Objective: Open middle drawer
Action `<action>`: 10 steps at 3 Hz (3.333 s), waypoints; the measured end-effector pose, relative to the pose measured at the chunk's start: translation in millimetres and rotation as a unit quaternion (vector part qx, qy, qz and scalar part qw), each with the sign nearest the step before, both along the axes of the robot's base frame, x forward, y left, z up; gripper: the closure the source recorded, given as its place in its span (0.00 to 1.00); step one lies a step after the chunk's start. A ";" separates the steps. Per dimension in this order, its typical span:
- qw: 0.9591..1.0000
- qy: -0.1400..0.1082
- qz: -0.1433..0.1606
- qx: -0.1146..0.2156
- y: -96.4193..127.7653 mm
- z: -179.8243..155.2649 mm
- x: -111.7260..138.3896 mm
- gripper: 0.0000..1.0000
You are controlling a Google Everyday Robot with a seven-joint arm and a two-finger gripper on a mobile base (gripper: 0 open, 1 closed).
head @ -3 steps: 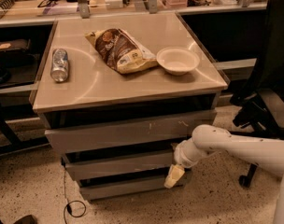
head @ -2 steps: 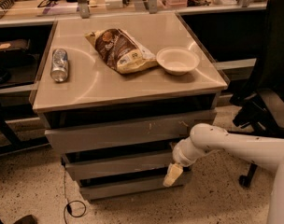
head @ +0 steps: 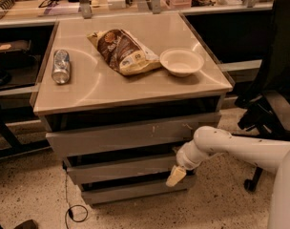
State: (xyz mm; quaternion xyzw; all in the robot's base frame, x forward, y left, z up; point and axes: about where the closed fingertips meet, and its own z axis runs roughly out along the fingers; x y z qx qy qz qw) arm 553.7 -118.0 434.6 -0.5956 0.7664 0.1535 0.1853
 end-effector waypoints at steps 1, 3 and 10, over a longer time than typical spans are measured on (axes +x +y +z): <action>1.000 0.000 0.000 0.000 0.0 0.0 0.0 0.42; 1.000 0.000 0.000 0.000 0.1 -0.1 0.0 0.89; 0.999 -0.012 -0.032 0.001 -3.4 8.1 -27.3 1.00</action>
Offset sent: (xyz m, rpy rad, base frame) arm 0.0000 0.0000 0.0000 0.0000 0.0000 0.0000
